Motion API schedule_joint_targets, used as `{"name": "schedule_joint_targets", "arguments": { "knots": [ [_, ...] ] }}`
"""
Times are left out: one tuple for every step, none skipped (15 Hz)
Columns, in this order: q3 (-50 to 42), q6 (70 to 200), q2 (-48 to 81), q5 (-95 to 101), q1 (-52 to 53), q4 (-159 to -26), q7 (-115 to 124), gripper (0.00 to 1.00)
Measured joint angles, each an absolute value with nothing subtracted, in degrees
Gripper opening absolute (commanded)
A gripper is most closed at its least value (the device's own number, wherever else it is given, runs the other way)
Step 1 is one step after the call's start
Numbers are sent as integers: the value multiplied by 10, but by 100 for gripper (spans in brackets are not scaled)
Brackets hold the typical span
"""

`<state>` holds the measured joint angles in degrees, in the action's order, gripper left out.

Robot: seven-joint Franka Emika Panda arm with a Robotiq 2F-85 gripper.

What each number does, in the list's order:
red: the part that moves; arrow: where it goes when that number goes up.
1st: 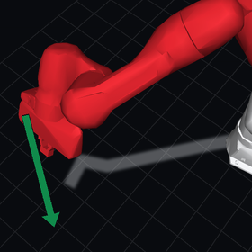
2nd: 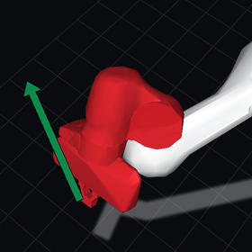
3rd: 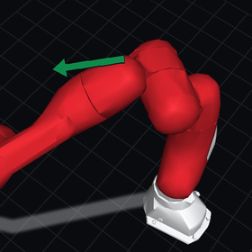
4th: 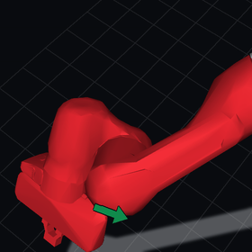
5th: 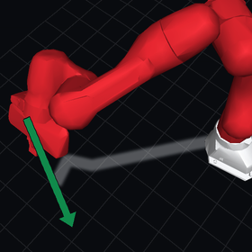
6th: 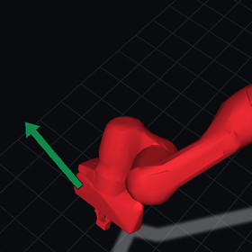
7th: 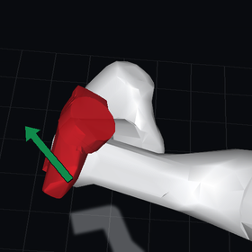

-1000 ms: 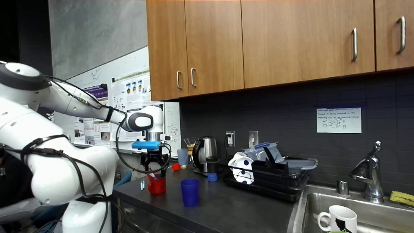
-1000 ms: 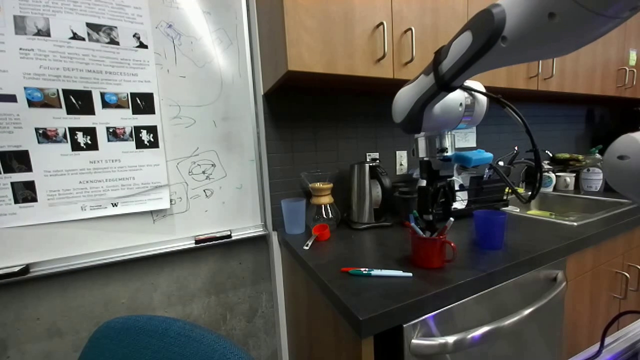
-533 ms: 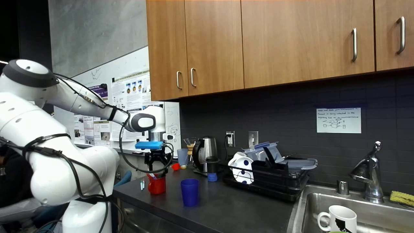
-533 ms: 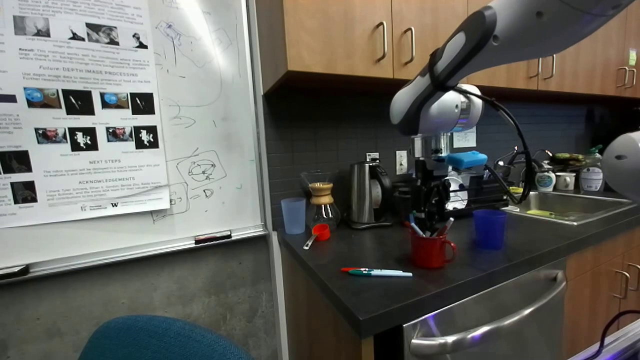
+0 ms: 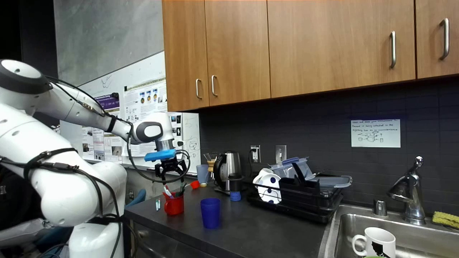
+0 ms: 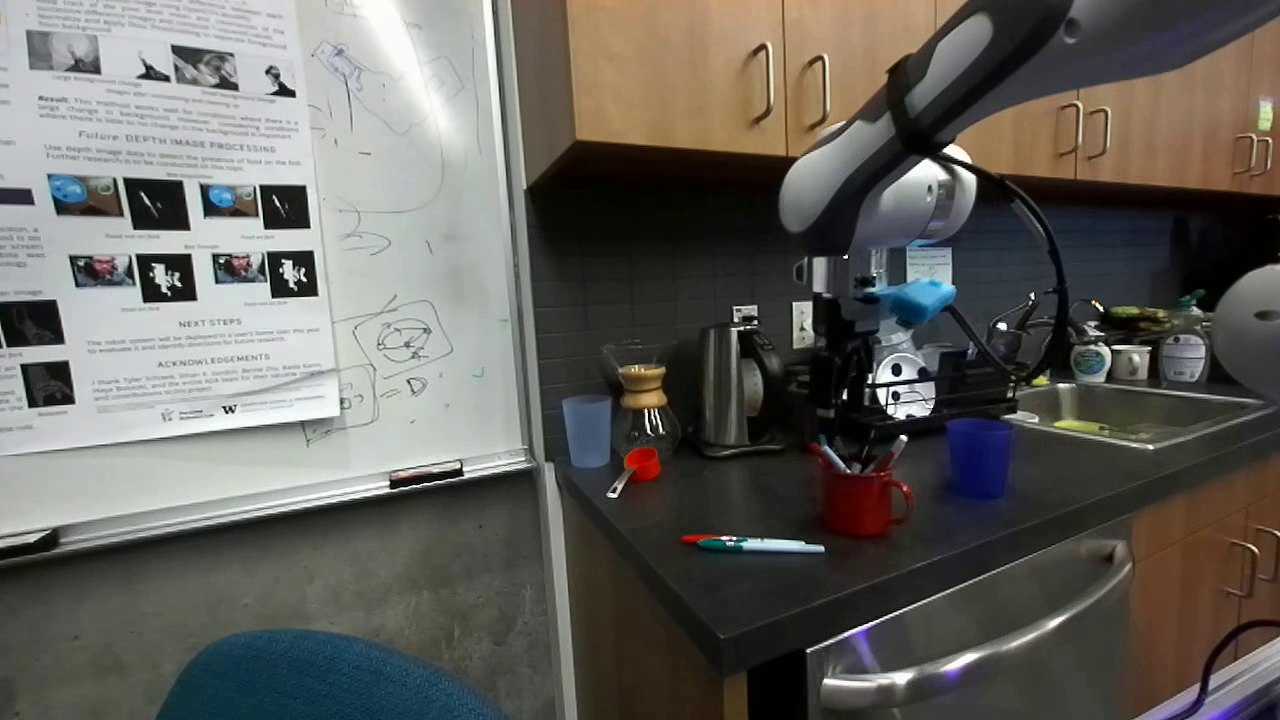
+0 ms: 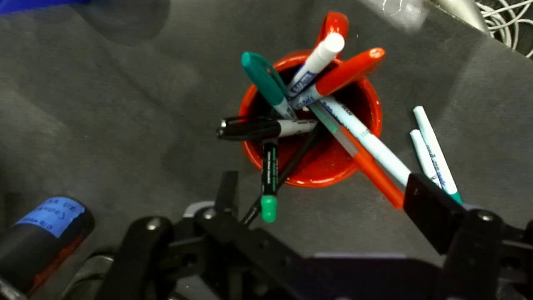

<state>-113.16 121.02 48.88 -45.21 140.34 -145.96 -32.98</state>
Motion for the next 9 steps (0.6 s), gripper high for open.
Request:
{"name": "schedule_joint_targets", "arguments": {
  "knots": [
    [-1132,1224,489,-443,1415,-1461,-330,100],
    [-1132,1237,489,-434,1427,-1462,-330,100],
    [-1133,1250,489,-425,1440,-1464,-330,100],
    [-1134,1262,489,-415,1452,-1467,-328,100],
    [-1135,1271,489,-406,1463,-1470,-322,100],
    [-1136,1277,489,-401,1472,-1473,-317,100],
    [-1137,1280,489,-398,1477,-1475,-315,100],
    [-1138,1281,489,-397,1478,-1477,-315,100],
    [-1139,1281,489,-397,1478,-1478,-315,100]
  ]
}}
